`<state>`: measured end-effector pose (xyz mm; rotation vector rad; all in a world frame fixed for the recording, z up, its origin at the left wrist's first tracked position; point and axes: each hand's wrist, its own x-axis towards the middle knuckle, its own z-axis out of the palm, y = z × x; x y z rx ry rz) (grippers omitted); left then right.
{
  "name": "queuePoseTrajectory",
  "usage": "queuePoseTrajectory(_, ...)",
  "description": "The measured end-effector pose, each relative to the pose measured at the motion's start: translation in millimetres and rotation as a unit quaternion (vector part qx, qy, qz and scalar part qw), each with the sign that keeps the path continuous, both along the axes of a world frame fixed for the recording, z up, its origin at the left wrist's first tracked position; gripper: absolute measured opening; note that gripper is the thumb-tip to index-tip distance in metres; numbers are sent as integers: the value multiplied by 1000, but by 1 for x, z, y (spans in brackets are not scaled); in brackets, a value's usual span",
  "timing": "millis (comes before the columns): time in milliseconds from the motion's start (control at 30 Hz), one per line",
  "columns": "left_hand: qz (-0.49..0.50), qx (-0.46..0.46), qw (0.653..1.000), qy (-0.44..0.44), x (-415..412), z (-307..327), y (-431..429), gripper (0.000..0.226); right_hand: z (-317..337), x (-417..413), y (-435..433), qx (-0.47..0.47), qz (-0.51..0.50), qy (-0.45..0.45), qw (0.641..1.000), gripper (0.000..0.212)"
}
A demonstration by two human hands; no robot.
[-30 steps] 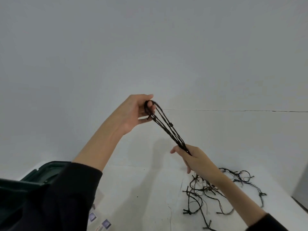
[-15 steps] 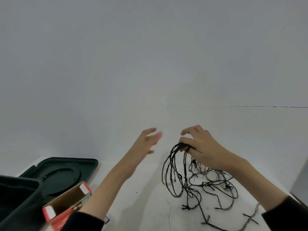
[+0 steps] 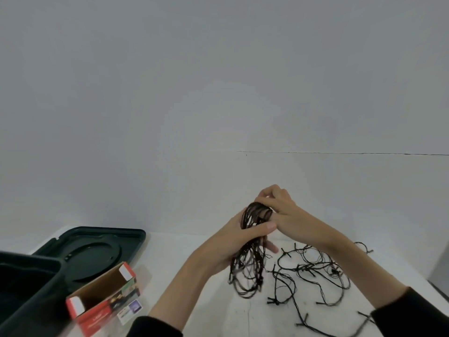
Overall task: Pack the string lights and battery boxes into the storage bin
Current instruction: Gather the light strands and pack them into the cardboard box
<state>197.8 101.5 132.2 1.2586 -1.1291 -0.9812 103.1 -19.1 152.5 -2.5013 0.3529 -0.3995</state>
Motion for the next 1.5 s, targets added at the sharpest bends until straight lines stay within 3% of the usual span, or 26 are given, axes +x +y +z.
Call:
queuePoseTrajectory(100,-26,63,997,-34,3,-9,5,6,2,-5,-4,69,-14,23,997,22)
queuePoseTrajectory(200,-44,114,989,-88,6,-14,12,18,0,-15,-2,89,-16,30,995,16)
queuePoseTrajectory(333,-64,168,960,-216,15,-17,21,17,-1,-29,-1,187,40,54,980,11)
queuePoseTrajectory(400,-64,165,957,-231,17,-18,23,18,-3,-33,-4,256,46,38,965,8)
queuePoseTrajectory(500,-49,133,979,-145,13,-16,29,20,-12,-35,-10,374,24,-12,927,6)
queuePoseTrajectory(600,42,81,996,-4,5,-17,31,28,-24,-32,-9,495,-5,-79,865,12)
queuePoseTrajectory(667,140,40,978,151,-5,-21,28,32,-32,-27,0,572,-18,-132,810,18)
queuePoseTrajectory(733,235,-4,930,284,-12,-24,26,23,-40,-20,15,618,-31,-169,767,15)
queuePoseTrajectory(800,268,-63,888,368,-14,-23,25,6,-52,-12,36,614,-44,-176,768,11)
queuePoseTrajectory(933,246,-139,865,414,-11,-21,33,13,-77,11,89,606,-86,-174,772,23)
queuePoseTrajectory(1033,298,-160,837,429,4,-29,47,19,-92,31,123,626,-99,-156,757,26)
queuePoseTrajectory(1200,427,-184,783,414,47,-46,98,27,-101,56,147,581,23,-43,813,22)
queuePoseTrajectory(1267,466,-196,764,401,66,-48,126,30,-105,74,150,521,19,-28,853,15)
queuePoseTrajectory(1333,491,-206,748,396,81,-51,153,30,-117,101,152,381,4,-27,924,6)
queuePoseTrajectory(1400,497,-217,734,409,89,-56,173,29,-132,131,154,178,35,-29,983,11)
queuePoseTrajectory(1500,496,-227,723,424,94,-61,187,30,-150,171,159,-31,134,7,991,34)
